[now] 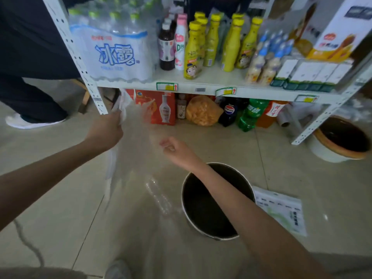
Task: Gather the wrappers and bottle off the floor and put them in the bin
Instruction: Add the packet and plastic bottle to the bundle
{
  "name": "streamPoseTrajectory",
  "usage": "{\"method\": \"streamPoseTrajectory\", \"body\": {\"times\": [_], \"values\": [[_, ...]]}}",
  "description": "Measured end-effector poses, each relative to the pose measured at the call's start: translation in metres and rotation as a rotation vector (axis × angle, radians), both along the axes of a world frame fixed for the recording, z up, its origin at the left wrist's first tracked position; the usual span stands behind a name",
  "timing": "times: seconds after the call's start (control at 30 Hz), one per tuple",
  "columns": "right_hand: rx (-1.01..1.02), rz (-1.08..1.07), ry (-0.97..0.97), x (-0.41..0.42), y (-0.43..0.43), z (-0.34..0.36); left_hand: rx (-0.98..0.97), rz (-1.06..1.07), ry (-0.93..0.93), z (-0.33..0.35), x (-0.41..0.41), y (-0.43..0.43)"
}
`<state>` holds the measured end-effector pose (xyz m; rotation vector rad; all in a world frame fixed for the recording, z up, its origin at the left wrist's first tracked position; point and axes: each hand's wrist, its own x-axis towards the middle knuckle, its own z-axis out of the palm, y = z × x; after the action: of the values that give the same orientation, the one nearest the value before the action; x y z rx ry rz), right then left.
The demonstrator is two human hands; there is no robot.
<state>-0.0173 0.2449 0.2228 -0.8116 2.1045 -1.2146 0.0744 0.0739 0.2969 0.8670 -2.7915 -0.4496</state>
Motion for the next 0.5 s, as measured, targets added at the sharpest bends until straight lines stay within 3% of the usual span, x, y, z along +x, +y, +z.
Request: {"method": "streamPoseTrajectory", "body": {"times": [0.27, 0.5], "values": [[0.249, -0.298, 0.14, -0.119, 0.183, -0.003, -0.001, -0.203, 0.02, -0.008, -0.126, 0.115], [0.438, -0.515, 0.044, -0.166, 0.302, -0.101, 0.024, -0.549, -0.059, -0.073, -0.197, 0.225]]}}
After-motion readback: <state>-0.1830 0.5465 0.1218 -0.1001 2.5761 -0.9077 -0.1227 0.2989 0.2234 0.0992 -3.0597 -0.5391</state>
